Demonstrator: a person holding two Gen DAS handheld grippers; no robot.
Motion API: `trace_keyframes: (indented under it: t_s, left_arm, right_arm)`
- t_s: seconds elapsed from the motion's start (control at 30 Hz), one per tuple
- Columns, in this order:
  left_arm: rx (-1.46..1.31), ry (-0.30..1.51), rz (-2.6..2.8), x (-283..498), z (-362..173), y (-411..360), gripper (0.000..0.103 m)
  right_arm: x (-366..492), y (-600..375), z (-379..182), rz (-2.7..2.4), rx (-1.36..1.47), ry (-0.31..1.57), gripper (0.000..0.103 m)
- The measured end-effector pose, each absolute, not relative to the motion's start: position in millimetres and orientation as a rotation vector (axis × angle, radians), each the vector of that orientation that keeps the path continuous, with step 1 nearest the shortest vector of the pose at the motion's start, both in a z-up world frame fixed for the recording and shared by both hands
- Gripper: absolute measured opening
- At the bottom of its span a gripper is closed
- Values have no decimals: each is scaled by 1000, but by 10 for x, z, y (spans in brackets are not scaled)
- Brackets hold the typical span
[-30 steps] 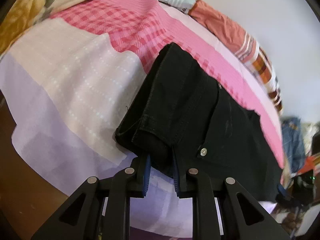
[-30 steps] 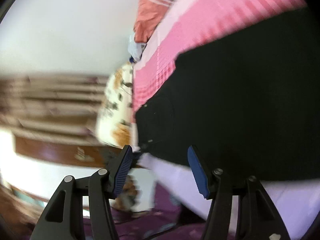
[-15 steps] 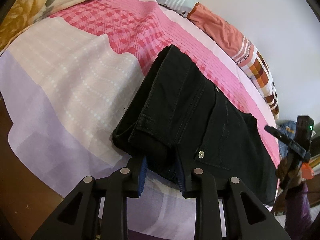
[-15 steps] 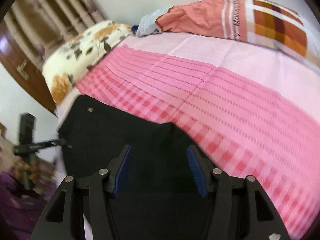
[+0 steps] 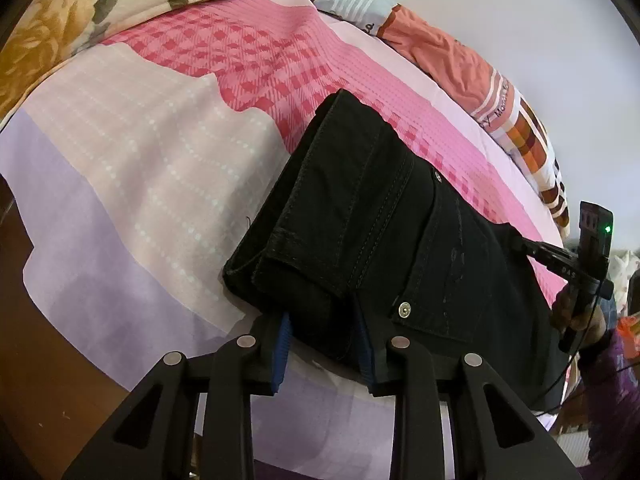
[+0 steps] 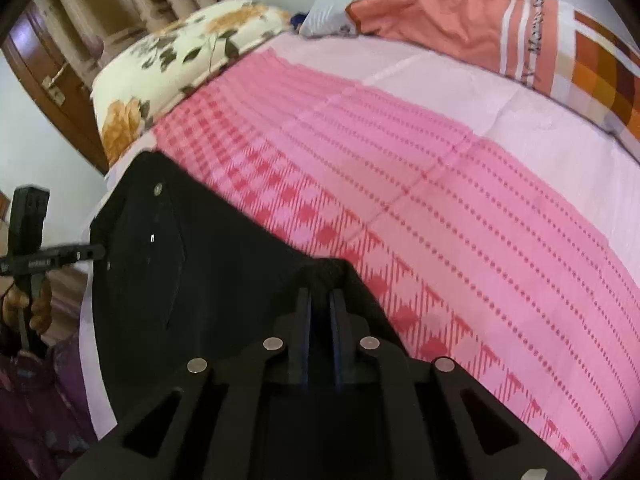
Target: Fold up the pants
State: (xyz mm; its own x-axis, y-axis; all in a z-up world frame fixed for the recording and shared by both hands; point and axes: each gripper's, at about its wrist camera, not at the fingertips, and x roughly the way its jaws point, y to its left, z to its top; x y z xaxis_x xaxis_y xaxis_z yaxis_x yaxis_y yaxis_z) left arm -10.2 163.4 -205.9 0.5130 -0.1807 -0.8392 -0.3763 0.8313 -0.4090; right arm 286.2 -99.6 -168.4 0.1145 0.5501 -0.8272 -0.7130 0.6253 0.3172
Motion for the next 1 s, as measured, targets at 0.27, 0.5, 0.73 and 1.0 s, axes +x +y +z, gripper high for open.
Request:
trace_keyframes:
  t_s: [0.27,0.5,0.73,1.0]
  left_arm:
    - [-601,978,175,-147,-2055,1612,33]
    - [-605,967,176,-164,-2077,1630,33]
    - [-638,971,201,-249,-2009,1689,51]
    - [-629,894,339,-465,-1787,1896,56]
  right_arm:
    - [2996,-1069,-1882,838,-74,1094,3]
    - [2979,-1113,-1899,843,-31,1076,3]
    - [3069,-1185,-1941,868,72,1119,7]
    - [3169,-1458,-1814,785,243,1102,37]
